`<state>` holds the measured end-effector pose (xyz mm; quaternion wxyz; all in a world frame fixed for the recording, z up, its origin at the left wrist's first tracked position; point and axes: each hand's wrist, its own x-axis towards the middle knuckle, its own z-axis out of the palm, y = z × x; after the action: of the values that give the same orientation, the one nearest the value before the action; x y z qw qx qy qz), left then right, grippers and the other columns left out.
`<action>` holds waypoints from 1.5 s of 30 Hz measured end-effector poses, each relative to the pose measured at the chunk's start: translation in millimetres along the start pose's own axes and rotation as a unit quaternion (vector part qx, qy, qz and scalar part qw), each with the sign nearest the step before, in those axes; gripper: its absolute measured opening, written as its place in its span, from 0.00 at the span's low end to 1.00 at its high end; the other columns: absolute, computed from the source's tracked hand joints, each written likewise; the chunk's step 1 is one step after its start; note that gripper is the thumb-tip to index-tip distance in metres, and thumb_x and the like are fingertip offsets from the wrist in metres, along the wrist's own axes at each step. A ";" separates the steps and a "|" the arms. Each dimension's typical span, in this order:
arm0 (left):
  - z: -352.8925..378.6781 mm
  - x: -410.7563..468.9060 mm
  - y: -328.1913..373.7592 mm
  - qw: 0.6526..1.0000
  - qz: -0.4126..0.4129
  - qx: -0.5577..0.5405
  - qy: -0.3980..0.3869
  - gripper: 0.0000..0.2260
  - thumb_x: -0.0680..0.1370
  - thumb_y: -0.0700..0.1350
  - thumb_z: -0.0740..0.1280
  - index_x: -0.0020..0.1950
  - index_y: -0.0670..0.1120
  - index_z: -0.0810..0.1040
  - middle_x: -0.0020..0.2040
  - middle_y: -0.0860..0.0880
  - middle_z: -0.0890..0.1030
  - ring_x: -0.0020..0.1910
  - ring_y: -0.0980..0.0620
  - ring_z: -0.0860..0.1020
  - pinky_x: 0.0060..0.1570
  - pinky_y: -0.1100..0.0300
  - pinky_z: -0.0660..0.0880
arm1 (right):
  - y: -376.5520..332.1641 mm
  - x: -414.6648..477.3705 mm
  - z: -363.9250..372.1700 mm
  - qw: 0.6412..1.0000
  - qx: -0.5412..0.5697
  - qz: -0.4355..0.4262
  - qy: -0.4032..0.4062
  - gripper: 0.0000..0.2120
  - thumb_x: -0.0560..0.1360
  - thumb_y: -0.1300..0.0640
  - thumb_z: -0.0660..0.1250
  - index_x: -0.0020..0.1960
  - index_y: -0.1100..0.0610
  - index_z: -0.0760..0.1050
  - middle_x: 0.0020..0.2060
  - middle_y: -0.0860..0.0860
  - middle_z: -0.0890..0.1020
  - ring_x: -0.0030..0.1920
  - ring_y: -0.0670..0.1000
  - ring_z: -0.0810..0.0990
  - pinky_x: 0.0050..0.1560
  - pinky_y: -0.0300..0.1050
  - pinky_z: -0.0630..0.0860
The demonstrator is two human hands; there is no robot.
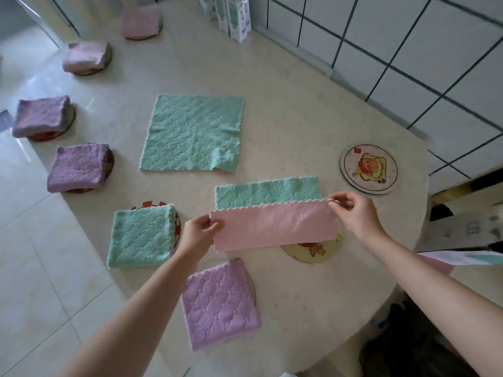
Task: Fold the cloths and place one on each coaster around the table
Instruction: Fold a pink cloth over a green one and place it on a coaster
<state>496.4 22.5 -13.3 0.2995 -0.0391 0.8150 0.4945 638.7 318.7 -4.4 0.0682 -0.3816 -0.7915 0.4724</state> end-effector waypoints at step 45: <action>71.1 -18.4 -27.4 0.823 0.355 0.443 -0.024 0.23 0.78 0.50 0.57 0.71 0.43 0.66 0.73 0.45 0.67 0.73 0.46 0.63 0.71 0.49 0.60 | 4.5 -16.3 63.0 0.919 -0.263 -0.278 -0.091 0.24 0.74 0.68 0.58 0.70 0.62 0.66 0.68 0.56 0.71 0.71 0.52 0.65 0.73 0.44 0.58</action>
<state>553.3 63.3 -48.6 0.1082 0.4017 0.8963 0.1535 623.1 265.1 -38.1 0.0219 -0.1056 -0.9643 0.2418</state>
